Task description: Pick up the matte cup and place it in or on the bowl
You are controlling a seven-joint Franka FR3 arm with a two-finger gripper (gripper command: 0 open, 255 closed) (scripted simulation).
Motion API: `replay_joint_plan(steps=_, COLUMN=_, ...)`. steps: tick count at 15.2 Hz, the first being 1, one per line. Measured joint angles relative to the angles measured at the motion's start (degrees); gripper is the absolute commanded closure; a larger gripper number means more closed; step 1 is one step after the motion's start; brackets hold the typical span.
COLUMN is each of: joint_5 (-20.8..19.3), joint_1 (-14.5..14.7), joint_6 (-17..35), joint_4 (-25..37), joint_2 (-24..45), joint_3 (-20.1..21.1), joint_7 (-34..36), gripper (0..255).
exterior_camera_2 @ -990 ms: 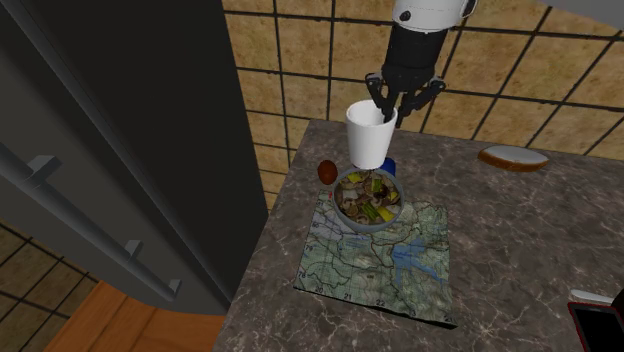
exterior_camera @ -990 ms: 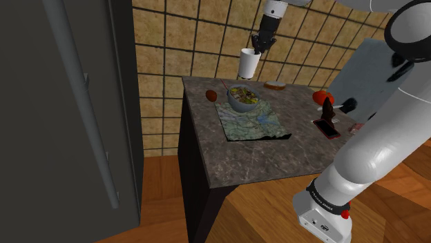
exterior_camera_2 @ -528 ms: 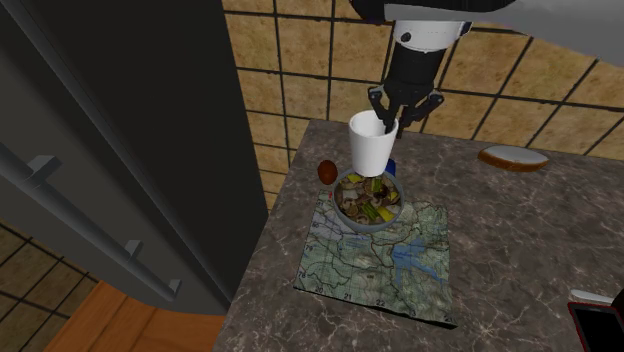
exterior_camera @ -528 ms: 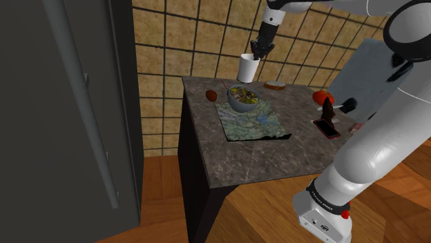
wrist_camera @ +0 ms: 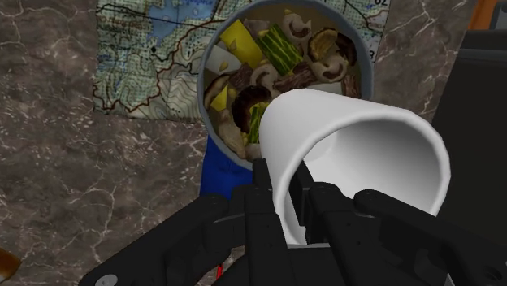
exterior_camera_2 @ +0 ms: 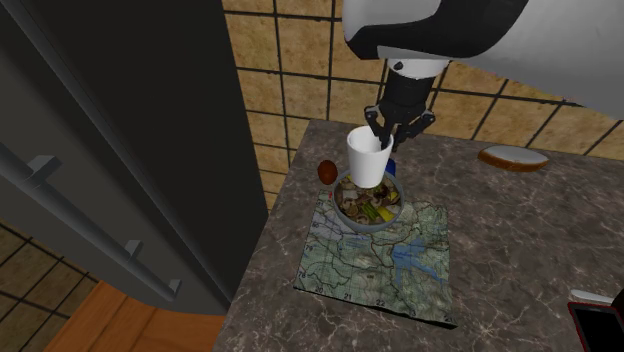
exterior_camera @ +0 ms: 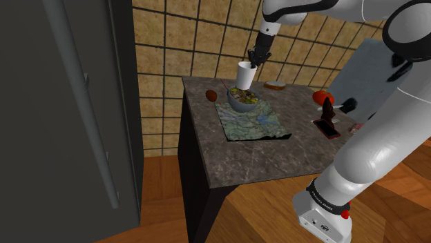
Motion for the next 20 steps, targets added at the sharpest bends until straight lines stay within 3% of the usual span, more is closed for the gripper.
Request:
replay_joint_plan(steps=6, joint_5=0.1, joint_1=0.0, joint_6=4.4, joint_4=-3.3, joint_2=0.0, joint_3=0.0, joint_7=-0.1, gripper=255)
replay_joint_plan(steps=11, joint_5=0.1, joint_1=0.0, joint_6=4.6, joint_4=-3.7, joint_2=-0.1, joint_3=-0.1, joint_7=-0.1, gripper=255)
replay_joint_plan(steps=12, joint_5=0.1, joint_1=-0.1, joint_6=4.6, joint_4=-3.7, joint_2=-0.1, joint_3=-0.1, joint_7=-0.2, gripper=0)
replay_joint_plan(steps=18, joint_5=0.0, joint_1=-0.1, joint_6=4.4, joint_4=-4.1, joint_2=0.3, joint_3=-0.1, joint_7=-0.2, gripper=0)
replay_joint_plan(steps=20, joint_5=0.0, joint_1=0.0, joint_6=2.1, joint_4=-1.9, joint_2=0.1, joint_3=-0.1, joint_7=-0.1, gripper=0)
